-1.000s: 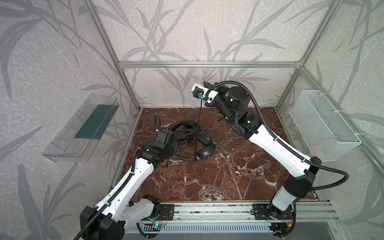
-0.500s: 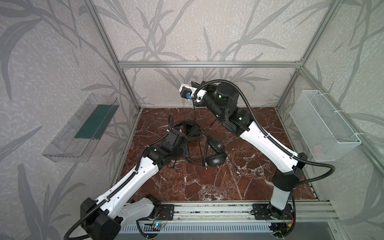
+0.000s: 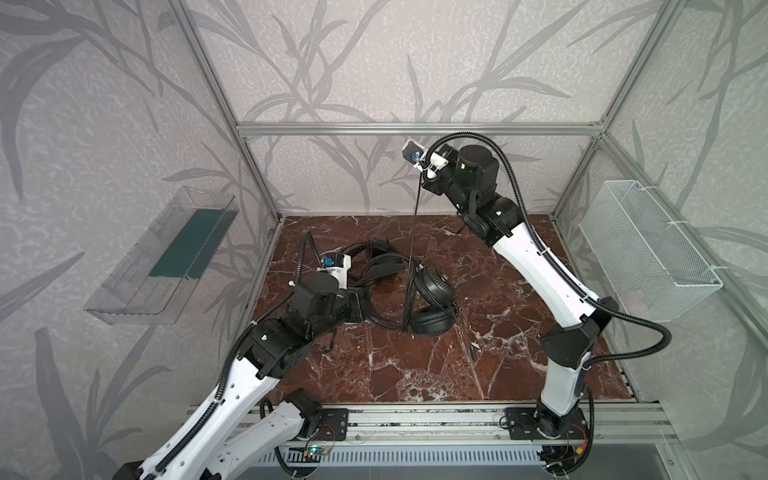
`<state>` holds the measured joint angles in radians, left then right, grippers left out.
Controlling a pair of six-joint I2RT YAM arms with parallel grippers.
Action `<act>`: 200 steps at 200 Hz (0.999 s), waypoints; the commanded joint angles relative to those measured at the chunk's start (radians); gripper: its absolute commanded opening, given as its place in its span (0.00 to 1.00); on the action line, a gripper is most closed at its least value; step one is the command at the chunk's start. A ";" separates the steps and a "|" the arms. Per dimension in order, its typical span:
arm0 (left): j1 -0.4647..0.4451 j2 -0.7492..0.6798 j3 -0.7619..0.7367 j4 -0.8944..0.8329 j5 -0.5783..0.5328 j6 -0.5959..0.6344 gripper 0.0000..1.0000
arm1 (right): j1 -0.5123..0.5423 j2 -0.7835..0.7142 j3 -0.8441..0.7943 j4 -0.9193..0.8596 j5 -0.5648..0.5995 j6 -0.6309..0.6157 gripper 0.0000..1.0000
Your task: Wrap the headphones
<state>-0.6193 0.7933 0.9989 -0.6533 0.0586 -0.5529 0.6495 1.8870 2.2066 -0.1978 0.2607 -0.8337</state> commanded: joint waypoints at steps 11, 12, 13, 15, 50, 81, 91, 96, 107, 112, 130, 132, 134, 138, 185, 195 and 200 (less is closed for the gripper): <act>-0.028 -0.056 -0.007 -0.037 0.114 0.079 0.00 | -0.052 -0.009 -0.043 0.090 0.057 0.113 0.00; -0.027 -0.057 -0.007 -0.036 0.114 0.079 0.00 | -0.054 -0.010 -0.047 0.090 0.056 0.118 0.00; -0.028 -0.060 -0.007 -0.037 0.114 0.079 0.00 | -0.055 -0.011 -0.052 0.089 0.055 0.122 0.00; -0.028 -0.065 -0.006 -0.033 0.113 0.078 0.00 | -0.059 -0.013 -0.060 0.089 0.052 0.132 0.00; -0.027 -0.077 0.062 -0.016 0.116 0.079 0.00 | -0.070 -0.066 -0.256 0.157 0.042 0.203 0.00; -0.027 -0.077 0.124 0.026 0.115 0.076 0.00 | -0.090 -0.118 -0.435 0.213 0.020 0.312 0.00; -0.027 -0.067 0.147 0.039 0.122 0.073 0.00 | -0.093 -0.125 -0.479 0.224 0.014 0.344 0.00; -0.027 -0.060 0.158 0.042 0.126 0.072 0.00 | -0.095 -0.129 -0.499 0.228 0.007 0.359 0.00; -0.027 -0.047 0.185 0.056 0.133 0.070 0.00 | -0.096 -0.143 -0.550 0.245 -0.011 0.391 0.00; -0.027 -0.042 0.196 0.062 0.134 0.070 0.00 | -0.095 -0.152 -0.575 0.256 -0.018 0.410 0.00; -0.028 -0.021 0.230 0.085 0.121 0.065 0.00 | -0.096 -0.175 -0.655 0.278 -0.064 0.493 0.00; -0.027 -0.018 0.234 0.088 0.118 0.064 0.00 | -0.096 -0.175 -0.664 0.280 -0.070 0.503 0.00; -0.028 -0.015 0.236 0.090 0.117 0.062 0.00 | -0.096 -0.196 -0.673 0.283 -0.078 0.514 0.00; -0.027 -0.009 0.242 0.097 0.110 0.059 0.00 | -0.095 -0.210 -0.692 0.287 -0.092 0.534 0.00; -0.026 0.050 0.267 0.206 0.017 -0.020 0.00 | -0.071 -0.299 -0.903 0.378 -0.203 0.726 0.00; -0.025 0.062 0.271 0.226 -0.008 -0.036 0.00 | -0.067 -0.320 -0.943 0.402 -0.242 0.759 0.00; -0.025 0.068 0.273 0.238 -0.017 -0.044 0.00 | -0.063 -0.331 -0.961 0.412 -0.260 0.775 0.00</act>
<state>-0.6399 0.8558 1.2182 -0.5957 0.0780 -0.5247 0.5751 1.6127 1.3151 0.1249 0.0917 -0.2028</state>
